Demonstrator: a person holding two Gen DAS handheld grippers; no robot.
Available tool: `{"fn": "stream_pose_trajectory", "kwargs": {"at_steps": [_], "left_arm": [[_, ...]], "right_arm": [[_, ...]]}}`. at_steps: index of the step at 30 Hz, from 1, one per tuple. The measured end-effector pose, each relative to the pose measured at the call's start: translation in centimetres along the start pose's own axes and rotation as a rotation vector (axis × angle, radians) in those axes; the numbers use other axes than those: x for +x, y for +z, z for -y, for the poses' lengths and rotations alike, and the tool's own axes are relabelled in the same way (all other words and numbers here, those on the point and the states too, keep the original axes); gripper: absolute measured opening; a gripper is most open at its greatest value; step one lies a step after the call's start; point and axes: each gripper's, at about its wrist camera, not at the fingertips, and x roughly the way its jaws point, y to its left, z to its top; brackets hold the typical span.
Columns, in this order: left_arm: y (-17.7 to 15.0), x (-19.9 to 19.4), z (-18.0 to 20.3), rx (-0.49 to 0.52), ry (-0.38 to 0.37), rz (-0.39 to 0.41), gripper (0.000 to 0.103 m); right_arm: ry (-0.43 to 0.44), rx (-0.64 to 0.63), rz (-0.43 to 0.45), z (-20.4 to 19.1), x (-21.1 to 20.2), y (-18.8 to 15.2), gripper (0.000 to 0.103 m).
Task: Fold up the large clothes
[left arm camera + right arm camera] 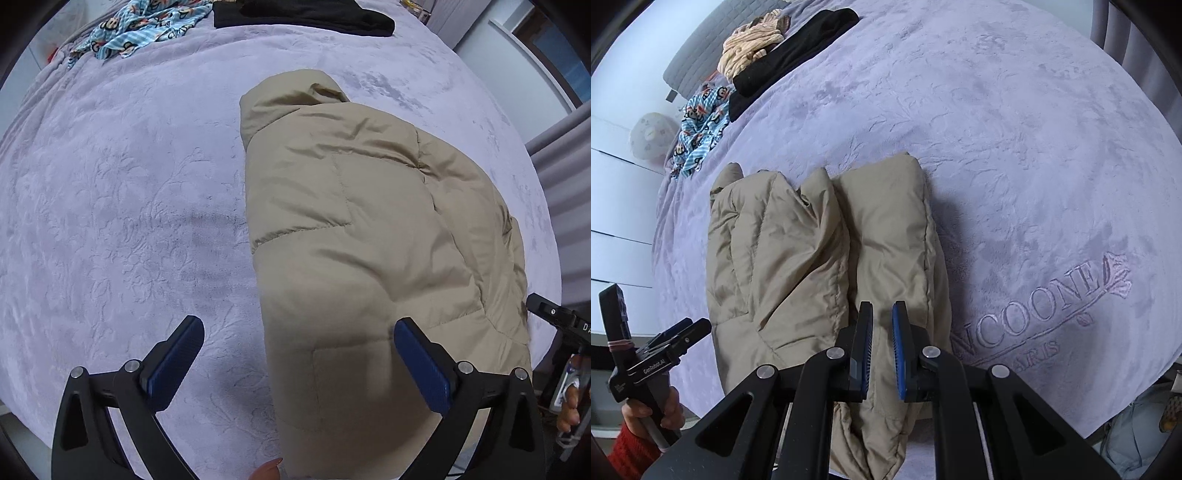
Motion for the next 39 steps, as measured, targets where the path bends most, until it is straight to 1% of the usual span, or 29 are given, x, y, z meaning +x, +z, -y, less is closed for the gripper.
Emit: {"fn": "stream_pose_trajectory", "kwargs": {"at_steps": [1,2,3,4,6,7,9,10,12,15,16,18,20,22,23,25,26,27,30,31,32,33,35,37,39], "left_arm": [[0.2,0.4,-0.1,-0.010,-0.003,-0.010,0.103],[0.4,0.8,-0.1,-0.017,-0.006,-0.022,0.103],[0.6,1.2,-0.2,-0.021,-0.012,-0.033,0.103],[0.7,1.6,-0.2,-0.026,-0.022,-0.042,0.103],[1.0,2.1,-0.2,-0.036,-0.059,-0.060,0.103],[1.2,2.3,-0.2,-0.041,-0.086,-0.068,0.103],[1.5,2.6,-0.5,-0.051,-0.139,-0.077,0.103],[1.7,2.8,-0.8,-0.062,-0.160,-0.079,0.103],[2.0,3.3,-1.5,-0.083,-0.228,-0.090,0.103],[2.4,4.5,-2.8,-0.120,-0.364,-0.125,0.103],[2.5,5.1,-3.3,-0.135,-0.413,-0.142,0.103],[2.6,6.1,-4.1,-0.159,-0.487,-0.162,0.103],[2.8,7.1,-4.6,-0.159,-0.523,-0.178,0.103],[3.1,7.7,-4.9,-0.164,-0.556,-0.189,0.103],[3.3,8.1,-4.9,-0.163,-0.567,-0.191,0.103],[3.6,8.7,-4.8,-0.151,-0.564,-0.195,0.103],[3.6,9.0,-4.7,-0.146,-0.556,-0.200,0.103],[3.6,9.4,-4.6,-0.146,-0.553,-0.207,0.103],[3.6,10.5,-4.1,-0.154,-0.573,-0.223,0.103],[3.7,10.8,-3.9,-0.156,-0.576,-0.225,0.103],[3.7,11.1,-3.8,-0.162,-0.579,-0.228,0.103],[3.8,11.3,-3.5,-0.171,-0.576,-0.232,0.103],[4.0,11.4,-2.4,-0.181,-0.547,-0.229,0.103],[4.1,10.9,-1.3,-0.171,-0.495,-0.215,0.103],[4.2,10.0,0.0,-0.146,-0.430,-0.187,0.103]], "right_arm": [[-0.003,0.008,-0.004,0.5,0.3,0.3,0.042],[0.006,0.019,-0.003,1.0,0.4,0.5,0.068],[0.036,0.032,-0.003,1.5,0.6,0.8,0.076],[0.062,0.041,-0.012,2.0,0.9,1.1,0.082],[0.098,0.057,-0.030,2.8,1.6,1.5,0.082],[0.115,0.066,-0.037,3.2,2.0,1.7,0.083],[0.169,0.078,-0.043,3.9,2.5,1.9,0.093],[0.214,0.087,-0.047,4.3,2.9,2.1,0.103],[0.289,0.102,-0.063,4.9,3.5,2.3,0.103],[0.363,0.119,-0.090,5.5,4.5,2.6,0.103],[0.374,0.121,-0.103,5.6,4.9,2.7,0.103],[0.384,0.120,-0.133,5.8,5.9,2.9,0.103],[0.411,0.118,-0.165,5.8,6.9,3.1,0.103],[0.481,0.125,-0.188,5.4,7.7,3.4,0.103],[0.532,0.128,-0.191,4.9,7.9,3.6,0.103],[0.611,0.123,-0.194,3.9,8.2,4.0,0.103],[0.624,0.109,-0.201,3.4,8.4,4.2,0.103],[0.613,0.090,-0.210,2.8,8.6,4.4,0.103],[0.481,-0.008,-0.260,1.3,10.3,5.2,0.103],[0.445,-0.023,-0.278,1.0,11.0,5.5,0.103],[0.429,-0.025,-0.294,0.9,11.6,5.6,0.103],[0.427,-0.020,-0.313,0.8,12.3,5.8,0.103],[0.438,-0.011,-0.339,0.1,13.3,6.1,0.103],[0.448,-0.016,-0.362,-0.8,13.9,6.2,0.103],[0.427,-0.009,-0.361,-1.4,14.2,6.3,0.103]]}}
